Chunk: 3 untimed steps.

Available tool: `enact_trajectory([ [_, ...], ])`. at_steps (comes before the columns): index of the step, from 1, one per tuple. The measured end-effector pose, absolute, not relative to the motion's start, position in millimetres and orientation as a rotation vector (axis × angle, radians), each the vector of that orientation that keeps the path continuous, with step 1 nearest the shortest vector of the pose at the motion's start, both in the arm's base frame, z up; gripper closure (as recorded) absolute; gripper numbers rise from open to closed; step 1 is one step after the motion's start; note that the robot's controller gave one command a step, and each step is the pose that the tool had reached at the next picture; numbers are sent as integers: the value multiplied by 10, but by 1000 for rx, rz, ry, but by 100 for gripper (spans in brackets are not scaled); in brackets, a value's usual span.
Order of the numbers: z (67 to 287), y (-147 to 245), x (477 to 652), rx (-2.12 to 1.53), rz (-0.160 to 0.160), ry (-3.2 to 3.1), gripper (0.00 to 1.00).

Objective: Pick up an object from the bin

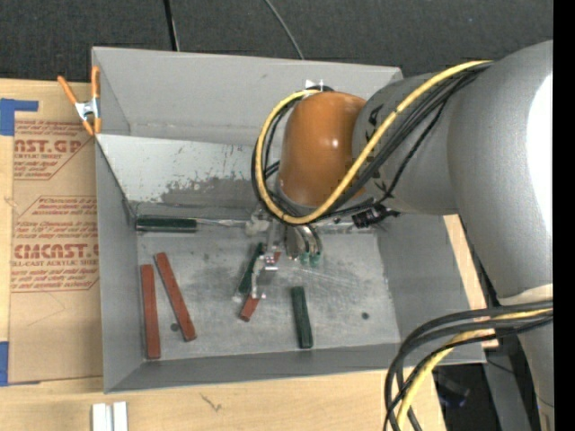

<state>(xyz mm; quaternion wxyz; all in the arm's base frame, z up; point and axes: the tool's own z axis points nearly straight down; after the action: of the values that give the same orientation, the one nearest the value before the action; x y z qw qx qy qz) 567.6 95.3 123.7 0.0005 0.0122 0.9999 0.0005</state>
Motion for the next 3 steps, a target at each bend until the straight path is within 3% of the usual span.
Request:
enact_trajectory([
  [1,854,902,5506,-177,7,3120,100],
  [2,818,895,5488,-177,5,3124,0],
  [3,804,889,5475,-177,4,3128,100],
])
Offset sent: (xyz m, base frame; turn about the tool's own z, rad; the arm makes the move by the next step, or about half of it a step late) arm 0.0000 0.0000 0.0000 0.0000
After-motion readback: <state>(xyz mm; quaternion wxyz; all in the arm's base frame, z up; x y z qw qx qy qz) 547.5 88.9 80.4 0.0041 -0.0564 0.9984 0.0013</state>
